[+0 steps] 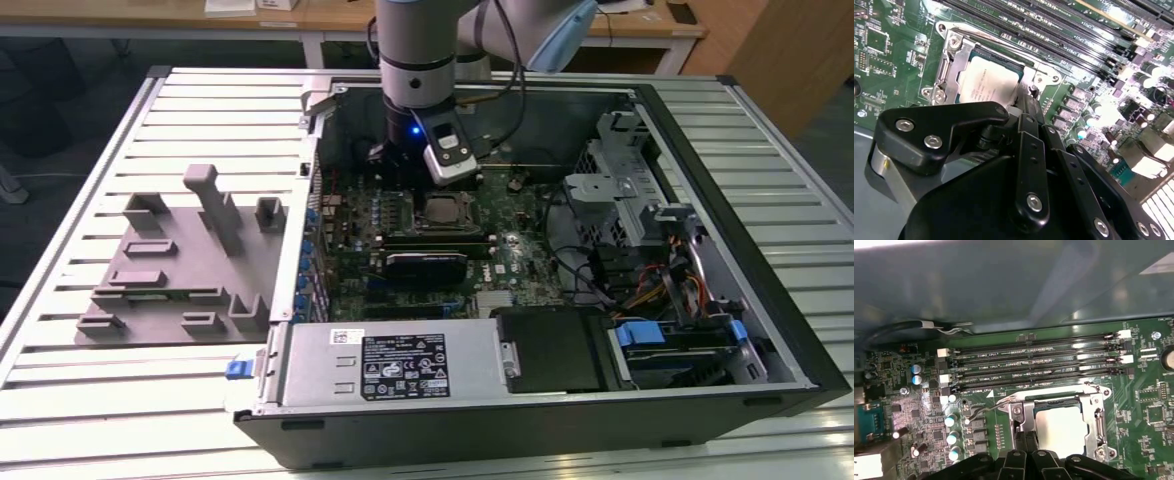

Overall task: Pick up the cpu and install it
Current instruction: 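Close the cpu cover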

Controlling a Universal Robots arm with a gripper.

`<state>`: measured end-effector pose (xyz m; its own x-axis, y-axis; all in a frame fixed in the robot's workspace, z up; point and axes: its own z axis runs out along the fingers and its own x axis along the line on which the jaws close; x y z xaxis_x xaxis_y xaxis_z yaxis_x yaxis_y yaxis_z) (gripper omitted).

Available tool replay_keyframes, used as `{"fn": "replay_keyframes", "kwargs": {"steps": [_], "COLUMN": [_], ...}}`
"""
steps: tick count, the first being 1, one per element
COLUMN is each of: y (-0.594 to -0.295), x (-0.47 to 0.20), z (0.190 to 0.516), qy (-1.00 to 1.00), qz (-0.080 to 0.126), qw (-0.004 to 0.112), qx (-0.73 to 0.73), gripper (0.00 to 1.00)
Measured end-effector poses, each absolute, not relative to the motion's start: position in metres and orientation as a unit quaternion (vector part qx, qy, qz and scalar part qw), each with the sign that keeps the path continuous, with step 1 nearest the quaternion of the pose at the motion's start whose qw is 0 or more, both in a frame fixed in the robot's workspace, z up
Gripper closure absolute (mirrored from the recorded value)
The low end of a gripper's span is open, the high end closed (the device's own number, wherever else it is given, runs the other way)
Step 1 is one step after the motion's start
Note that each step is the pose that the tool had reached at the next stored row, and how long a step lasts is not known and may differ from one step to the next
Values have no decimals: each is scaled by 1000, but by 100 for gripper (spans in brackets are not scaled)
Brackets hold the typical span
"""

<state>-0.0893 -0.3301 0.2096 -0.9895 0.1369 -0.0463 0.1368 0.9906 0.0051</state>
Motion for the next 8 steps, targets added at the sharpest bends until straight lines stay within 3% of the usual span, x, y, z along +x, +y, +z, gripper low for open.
{"fn": "replay_keyframes", "kwargs": {"steps": [8], "y": [-330], "x": [-89], "z": [222], "qy": [997], "qz": [1], "qw": [23], "qx": [69], "gripper": [89]}}
